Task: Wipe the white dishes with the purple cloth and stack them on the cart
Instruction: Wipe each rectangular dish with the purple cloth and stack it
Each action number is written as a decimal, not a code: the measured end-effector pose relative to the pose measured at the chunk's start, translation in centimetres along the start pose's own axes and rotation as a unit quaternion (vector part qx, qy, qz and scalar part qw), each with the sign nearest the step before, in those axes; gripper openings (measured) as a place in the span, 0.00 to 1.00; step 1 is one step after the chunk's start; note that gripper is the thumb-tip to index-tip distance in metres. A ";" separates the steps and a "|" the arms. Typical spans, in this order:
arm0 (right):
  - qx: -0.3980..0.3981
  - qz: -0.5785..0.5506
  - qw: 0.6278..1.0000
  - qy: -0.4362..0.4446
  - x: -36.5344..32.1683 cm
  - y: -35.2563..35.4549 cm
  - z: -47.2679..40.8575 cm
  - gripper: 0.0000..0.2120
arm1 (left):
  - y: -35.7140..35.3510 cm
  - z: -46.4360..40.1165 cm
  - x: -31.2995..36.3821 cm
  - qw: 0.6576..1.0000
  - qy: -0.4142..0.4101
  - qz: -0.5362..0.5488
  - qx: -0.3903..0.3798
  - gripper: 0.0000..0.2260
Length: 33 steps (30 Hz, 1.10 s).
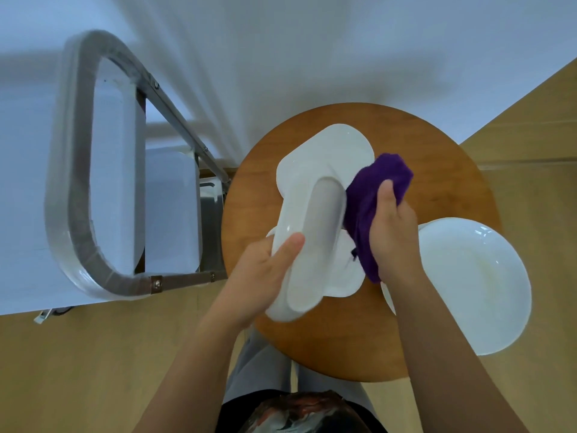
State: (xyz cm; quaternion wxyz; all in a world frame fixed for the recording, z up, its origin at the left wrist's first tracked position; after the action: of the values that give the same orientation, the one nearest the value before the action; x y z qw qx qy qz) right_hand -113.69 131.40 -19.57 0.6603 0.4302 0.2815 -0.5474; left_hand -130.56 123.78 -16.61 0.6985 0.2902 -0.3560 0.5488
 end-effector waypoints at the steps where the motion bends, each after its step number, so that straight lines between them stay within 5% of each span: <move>1: -0.032 -0.062 0.997 -0.043 -0.3 -0.2 0.4 0.18 | -0.5 -0.6 0.3 0.998 -0.004 -0.052 0.032 0.10; 3: -0.134 -0.188 0.968 -0.102 -0.8 -1.2 1.5 0.20 | -1.9 -1.9 0.8 0.975 -0.004 -0.211 0.074 0.10; 5: -0.200 -0.237 0.947 -0.078 -1.3 -2.2 2.2 0.28 | -3.3 -3.1 0.9 0.902 -0.015 -0.424 0.084 0.18; 7: -0.178 -0.219 0.958 -0.047 -1.2 -2.6 2.2 0.33 | -4.6 -3.9 0.8 0.868 -0.050 -0.489 0.069 0.22; 12: -0.058 -0.241 0.966 -0.080 1.3 0.0 0.4 0.06 | -4.3 -4.1 -0.2 0.948 -0.072 -0.309 0.013 0.31; 14: -0.035 -0.308 0.947 -0.083 2.0 1.1 0.1 0.04 | -2.5 -4.0 -0.7 0.952 -0.086 -0.245 0.161 0.31; 16: -0.020 -0.339 0.937 -0.078 2.5 1.8 -0.2 0.04 | -0.7 -4.4 -1.7 0.943 0.003 -0.207 0.259 0.31; 18: -0.010 -0.321 0.945 -0.068 2.7 2.0 -0.6 0.03 | -0.3 -5.2 -2.6 0.971 0.115 -0.066 0.200 0.25; 20: 0.013 -0.290 0.955 -0.061 2.8 2.0 -1.1 0.03 | -0.8 -6.1 -3.4 0.982 0.138 0.040 0.126 0.13; 25: 0.113 -0.158 0.981 -0.004 2.9 2.8 -2.4 0.07 | -0.3 -9.7 -3.0 0.977 0.096 0.099 0.160 0.06; 33: 0.084 -0.133 0.986 -0.051 3.8 3.5 -5.3 0.07 | 2.8 -16.5 -2.8 0.971 0.092 -0.002 0.219 0.07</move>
State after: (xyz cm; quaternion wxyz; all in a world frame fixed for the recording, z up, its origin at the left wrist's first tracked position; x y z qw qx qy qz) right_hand -108.87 134.27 -24.39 0.5564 0.4141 0.2550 -0.6738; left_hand -130.79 135.98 -28.40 0.6487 0.3856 -0.1607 0.6361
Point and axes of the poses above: each hand's wrist, its own z-axis away from the middle knuckle, its own y-axis out of the back of the hand, x = y × z, the point moved 2 cm from there along -z, towards the middle knuckle, and after that the axes turned 10 degrees about -x, right-handed, at the moved point
